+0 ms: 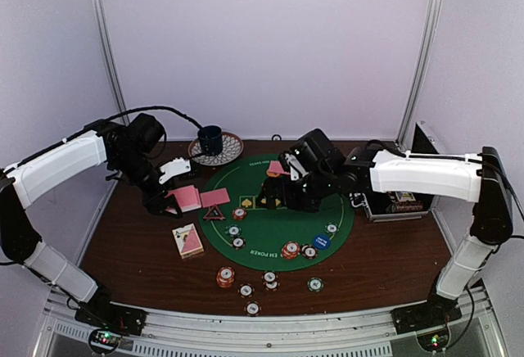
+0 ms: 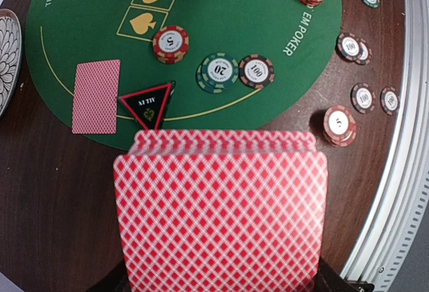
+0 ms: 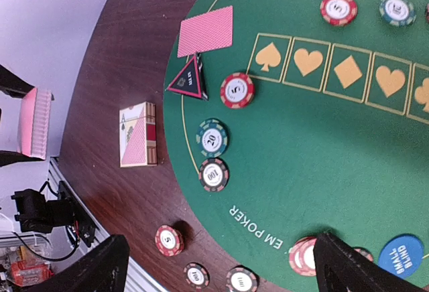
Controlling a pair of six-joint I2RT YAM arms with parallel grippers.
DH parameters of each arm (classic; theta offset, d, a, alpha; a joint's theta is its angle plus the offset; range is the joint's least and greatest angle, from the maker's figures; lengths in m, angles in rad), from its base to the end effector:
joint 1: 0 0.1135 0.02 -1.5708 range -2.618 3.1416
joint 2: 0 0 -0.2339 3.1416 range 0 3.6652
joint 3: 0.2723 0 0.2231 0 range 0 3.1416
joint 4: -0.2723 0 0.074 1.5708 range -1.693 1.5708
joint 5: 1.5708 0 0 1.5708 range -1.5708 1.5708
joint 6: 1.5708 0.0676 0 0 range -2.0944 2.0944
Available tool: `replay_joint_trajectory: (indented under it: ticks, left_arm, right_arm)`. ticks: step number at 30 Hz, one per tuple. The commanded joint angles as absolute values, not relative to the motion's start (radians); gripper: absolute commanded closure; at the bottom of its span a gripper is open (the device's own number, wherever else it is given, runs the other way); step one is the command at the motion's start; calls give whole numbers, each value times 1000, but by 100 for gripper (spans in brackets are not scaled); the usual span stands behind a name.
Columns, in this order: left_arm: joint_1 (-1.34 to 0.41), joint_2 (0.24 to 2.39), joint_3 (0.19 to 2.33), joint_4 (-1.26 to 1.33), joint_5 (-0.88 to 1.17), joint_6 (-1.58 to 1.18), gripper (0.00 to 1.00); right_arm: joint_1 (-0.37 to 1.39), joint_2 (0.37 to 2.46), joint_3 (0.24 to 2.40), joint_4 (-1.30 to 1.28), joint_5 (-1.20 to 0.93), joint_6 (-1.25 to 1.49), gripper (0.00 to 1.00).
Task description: Distribute texas hold em gaming equipment
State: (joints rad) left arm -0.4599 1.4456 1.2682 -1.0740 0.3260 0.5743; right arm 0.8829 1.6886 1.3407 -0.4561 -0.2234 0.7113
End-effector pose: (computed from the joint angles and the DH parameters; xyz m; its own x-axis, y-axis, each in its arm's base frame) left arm 0.2200 -0.1331 0.2357 -0.4369 0.7907 -0.4288 0.8909 0.4463 -0.0847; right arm 0.2215 0.2931 0.2282 -0.9019 -0.0948 -0.4214 -0.3461 0.7423 0.5738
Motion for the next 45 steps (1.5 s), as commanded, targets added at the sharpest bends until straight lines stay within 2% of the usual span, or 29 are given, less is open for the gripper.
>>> replay_joint_trajectory:
  ticks: [1, 10, 17, 20, 26, 45]
  left_arm:
    - [-459, 1419, 1290, -1045, 349, 566, 100]
    - [-459, 1437, 1300, -1032, 369, 561, 100]
    - [-460, 1442, 1300, -1027, 370, 561, 100]
    - [-460, 1444, 1306, -1020, 374, 560, 100]
    - [-460, 1446, 1312, -1020, 383, 556, 100]
    - [-460, 1455, 1330, -1022, 393, 552, 100]
  right_arm:
    - [906, 1651, 1251, -382, -182, 841, 0]
    - [935, 1709, 1380, -430, -191, 769, 3]
    - [917, 1804, 1436, -180, -458, 794, 5]
    - [904, 1863, 1450, -58, -585, 859, 9]
    - [903, 1948, 1486, 99, -730, 937, 12]
    - [932, 2123, 1666, 127, -835, 992, 12]
